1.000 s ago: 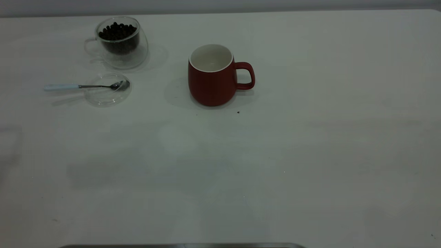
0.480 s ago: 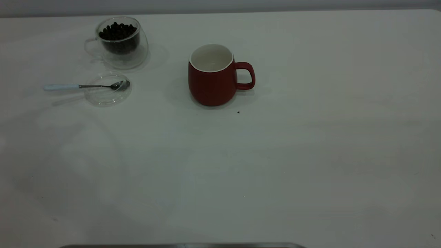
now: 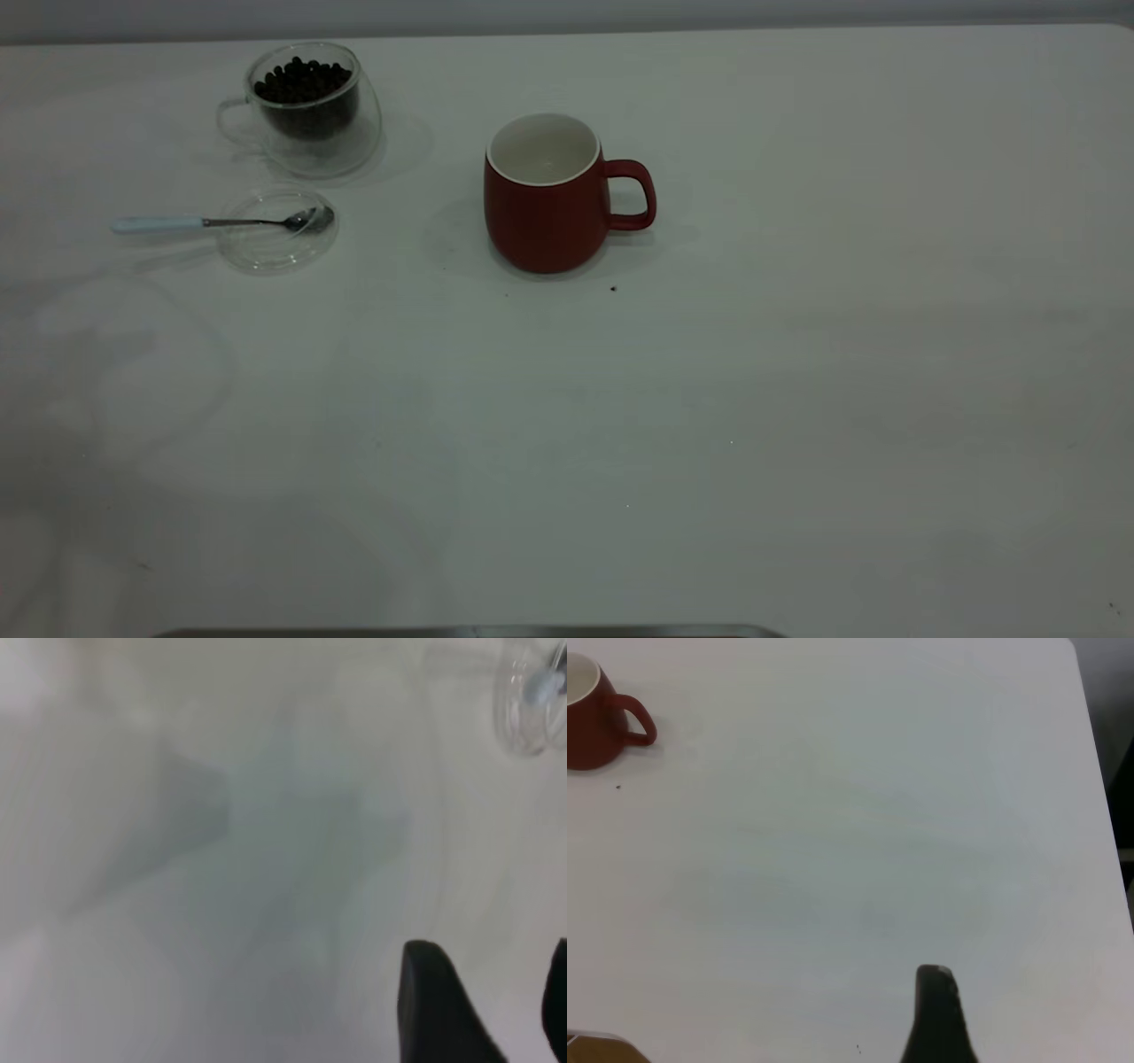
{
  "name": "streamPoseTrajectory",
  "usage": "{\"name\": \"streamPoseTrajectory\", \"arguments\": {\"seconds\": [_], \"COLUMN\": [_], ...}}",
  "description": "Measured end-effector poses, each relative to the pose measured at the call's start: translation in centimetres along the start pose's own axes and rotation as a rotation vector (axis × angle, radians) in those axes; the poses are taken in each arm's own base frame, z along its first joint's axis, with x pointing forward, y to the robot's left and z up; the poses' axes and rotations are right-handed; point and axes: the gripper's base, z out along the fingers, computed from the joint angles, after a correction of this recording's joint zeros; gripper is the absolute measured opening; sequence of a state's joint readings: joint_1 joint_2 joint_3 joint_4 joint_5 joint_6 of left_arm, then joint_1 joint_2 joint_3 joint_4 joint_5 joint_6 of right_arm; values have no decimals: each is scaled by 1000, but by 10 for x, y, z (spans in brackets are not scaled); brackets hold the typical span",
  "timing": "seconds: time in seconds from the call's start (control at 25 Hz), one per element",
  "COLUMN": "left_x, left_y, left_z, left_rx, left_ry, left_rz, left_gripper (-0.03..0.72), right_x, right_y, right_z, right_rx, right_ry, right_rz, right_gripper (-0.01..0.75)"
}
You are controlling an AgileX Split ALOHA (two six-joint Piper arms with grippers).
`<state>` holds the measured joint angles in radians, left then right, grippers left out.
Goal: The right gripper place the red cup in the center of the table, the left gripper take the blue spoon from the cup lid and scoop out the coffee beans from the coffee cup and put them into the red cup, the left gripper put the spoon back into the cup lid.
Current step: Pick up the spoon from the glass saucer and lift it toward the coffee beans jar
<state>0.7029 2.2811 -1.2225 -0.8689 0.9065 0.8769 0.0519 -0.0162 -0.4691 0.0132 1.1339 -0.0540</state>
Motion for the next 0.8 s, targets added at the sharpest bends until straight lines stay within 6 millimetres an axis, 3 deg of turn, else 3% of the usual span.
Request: {"name": "streamPoseTrajectory", "arguments": {"seconds": [0.32,0.6,0.8], "left_x": [-14,-16,-23], "left_y": [5,-10,-25], "left_z": [40,80,92], "left_rx": [142,166,201], "left_ry": [-146,-150,-213], "left_rz": [102,213,221], "left_gripper": [553,564,564], "right_x": [0,0,0], "right_y": [0,0,0], "right_z": [0,0,0], "right_rx": [0,0,0], "right_ry": [0,0,0], "right_rz": [0,0,0], "right_gripper": [582,582,582]}}
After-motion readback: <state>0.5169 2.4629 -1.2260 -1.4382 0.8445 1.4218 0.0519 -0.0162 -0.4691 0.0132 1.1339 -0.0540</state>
